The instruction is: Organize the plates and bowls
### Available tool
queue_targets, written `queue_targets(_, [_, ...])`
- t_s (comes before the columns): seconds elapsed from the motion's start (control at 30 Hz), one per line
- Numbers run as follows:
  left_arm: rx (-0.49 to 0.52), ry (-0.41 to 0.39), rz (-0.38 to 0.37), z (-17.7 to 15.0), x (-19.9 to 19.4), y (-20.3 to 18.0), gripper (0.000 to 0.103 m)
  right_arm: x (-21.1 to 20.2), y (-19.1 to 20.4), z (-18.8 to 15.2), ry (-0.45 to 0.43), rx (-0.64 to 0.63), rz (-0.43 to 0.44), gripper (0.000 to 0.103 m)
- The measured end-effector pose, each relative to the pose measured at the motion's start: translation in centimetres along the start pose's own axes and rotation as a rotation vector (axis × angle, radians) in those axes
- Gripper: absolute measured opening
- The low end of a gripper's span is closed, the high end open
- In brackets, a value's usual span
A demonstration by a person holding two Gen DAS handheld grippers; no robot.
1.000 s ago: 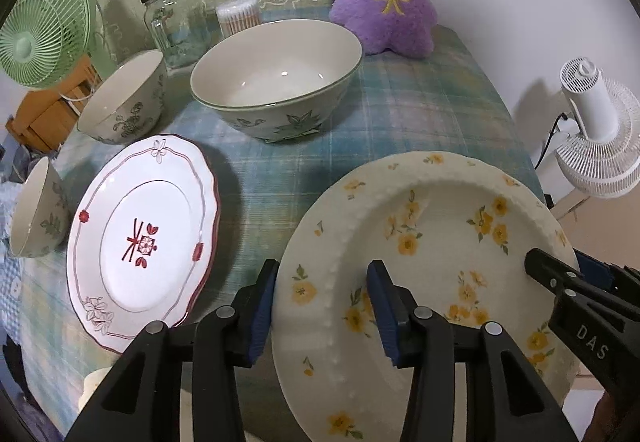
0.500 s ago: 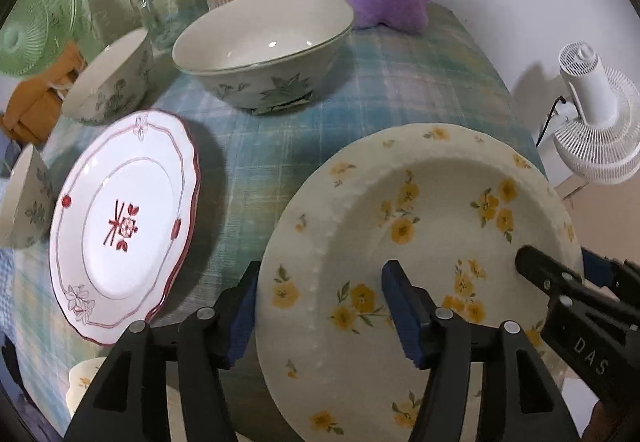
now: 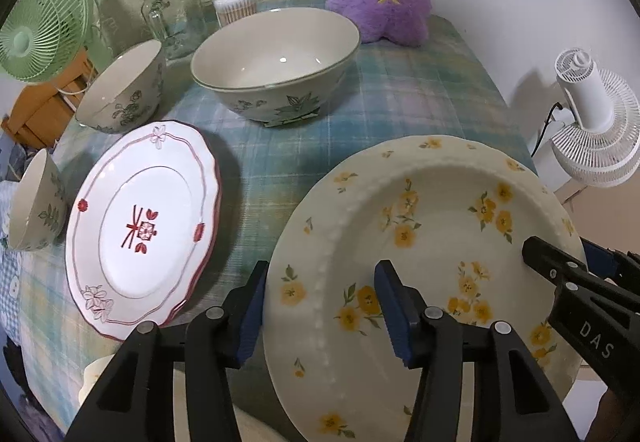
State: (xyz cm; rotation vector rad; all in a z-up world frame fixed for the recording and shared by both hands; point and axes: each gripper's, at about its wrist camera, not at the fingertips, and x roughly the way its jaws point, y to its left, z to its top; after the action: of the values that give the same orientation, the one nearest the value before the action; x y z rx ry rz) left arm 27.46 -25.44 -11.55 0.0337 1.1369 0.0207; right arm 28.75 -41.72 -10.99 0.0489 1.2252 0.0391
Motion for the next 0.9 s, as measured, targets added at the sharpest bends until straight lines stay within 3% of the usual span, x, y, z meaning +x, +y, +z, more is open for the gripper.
queue_targets(0.37, [-0.004, -0.04, -0.016, -1.1, -2.9, 1.7, 0.052, -3.1, 1.7, -0.9, -0.044, 0.006, -0.004, 0.049])
queue_targets(0.9, [-0.018, -0.059, -0.053, -5.8, -6.6, 9.0, 0.052, -7.2, 8.7, -5.4, -0.079, 0.011, -0.022, 0.049])
